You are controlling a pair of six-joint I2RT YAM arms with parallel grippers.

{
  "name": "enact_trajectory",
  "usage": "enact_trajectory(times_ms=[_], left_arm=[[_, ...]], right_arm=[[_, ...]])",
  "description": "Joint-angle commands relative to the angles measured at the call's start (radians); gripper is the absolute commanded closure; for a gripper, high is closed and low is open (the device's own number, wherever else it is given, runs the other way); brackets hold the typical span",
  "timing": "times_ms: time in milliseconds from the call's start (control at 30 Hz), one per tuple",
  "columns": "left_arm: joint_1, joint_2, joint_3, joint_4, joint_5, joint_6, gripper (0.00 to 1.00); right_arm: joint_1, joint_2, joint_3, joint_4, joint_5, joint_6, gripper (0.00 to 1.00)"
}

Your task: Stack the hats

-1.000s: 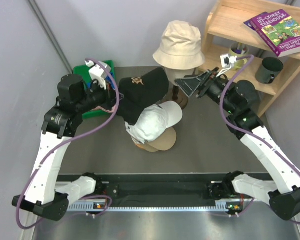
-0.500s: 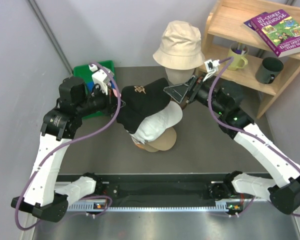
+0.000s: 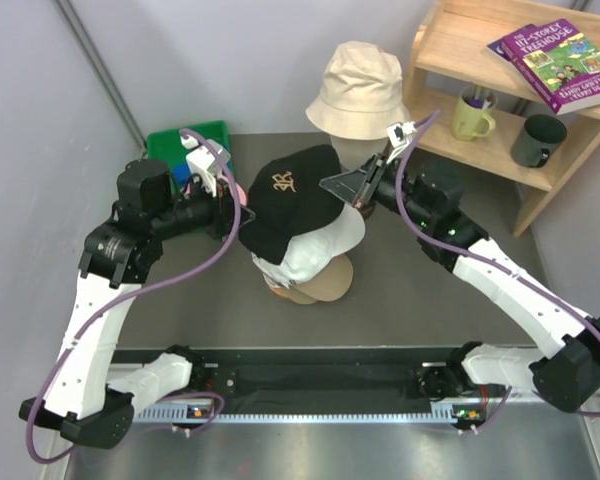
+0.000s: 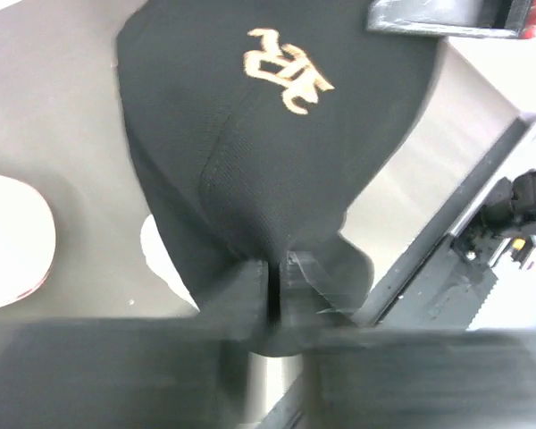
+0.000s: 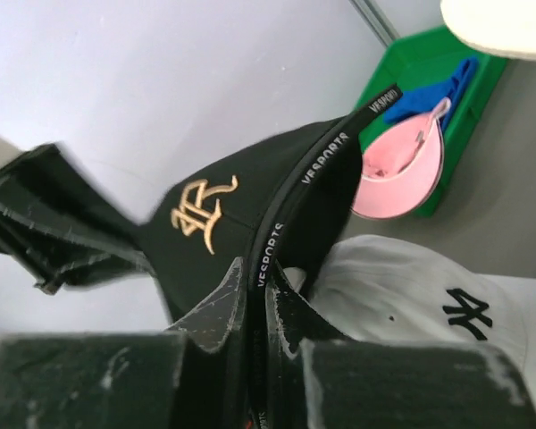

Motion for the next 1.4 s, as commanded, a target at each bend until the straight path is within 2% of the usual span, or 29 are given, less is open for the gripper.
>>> enact_trajectory(times_ms=[0, 67, 100, 133, 167, 233, 267, 400, 567, 767, 933, 1367], left_arm=[[-0.002, -0.011, 0.02, 0.057, -0.111, -0.043, 0.4], [-0.002, -0.012, 0.046, 0.06, -0.246, -0.057, 0.1], [-0.002, -0.014, 0.057, 0.066, -0.3, -0.061, 0.04], [-0.002, -0.012, 0.068, 0.069, -0.363, -0.077, 0.01], [-0.002, -0.012, 0.091, 0.072, -0.503, -0.083, 0.01], [-0.002, -0.009, 0.105, 0.1, -0.625, -0.098, 0.01], [-0.002, -0.009, 0.108, 0.114, -0.739, -0.113, 0.01], [-0.002, 0.004, 0.115, 0.183, -0.932, -0.186, 0.01], [-0.001, 0.014, 0.112, 0.273, -1.02, -0.255, 0.01], [-0.001, 0.017, 0.115, 0.31, -1.032, -0.255, 0.01], [-0.001, 0.015, 0.125, 0.293, -1.05, -0.224, 0.01], [-0.001, 0.004, 0.097, 0.28, -1.07, -0.218, 0.01]], right_arm=[[0.015, -0.04, 0.0, 0.067, -0.006, 0.024, 1.0], [0.015, -0.104, -0.023, 0.07, 0.06, 0.053, 1.0], [0.016, -0.129, -0.046, 0.072, 0.083, 0.059, 1.0], [0.015, -0.153, -0.055, 0.058, 0.11, 0.074, 1.0], [0.015, -0.2, -0.064, 0.053, 0.162, 0.082, 1.0], [0.015, -0.241, -0.089, 0.053, 0.198, 0.1, 1.0], [0.015, -0.265, -0.093, 0.053, 0.216, 0.111, 1.0], [0.024, -0.299, -0.161, 0.163, 0.249, 0.243, 1.0], [0.104, -0.25, -0.155, 0.258, 0.31, 0.255, 1.0], [0.203, -0.134, -0.179, 0.446, 0.332, 0.274, 1.0], [0.22, -0.097, -0.299, 0.557, 0.342, 0.328, 1.0], [0.175, -0.192, -0.488, 0.464, 0.405, 0.302, 1.0]])
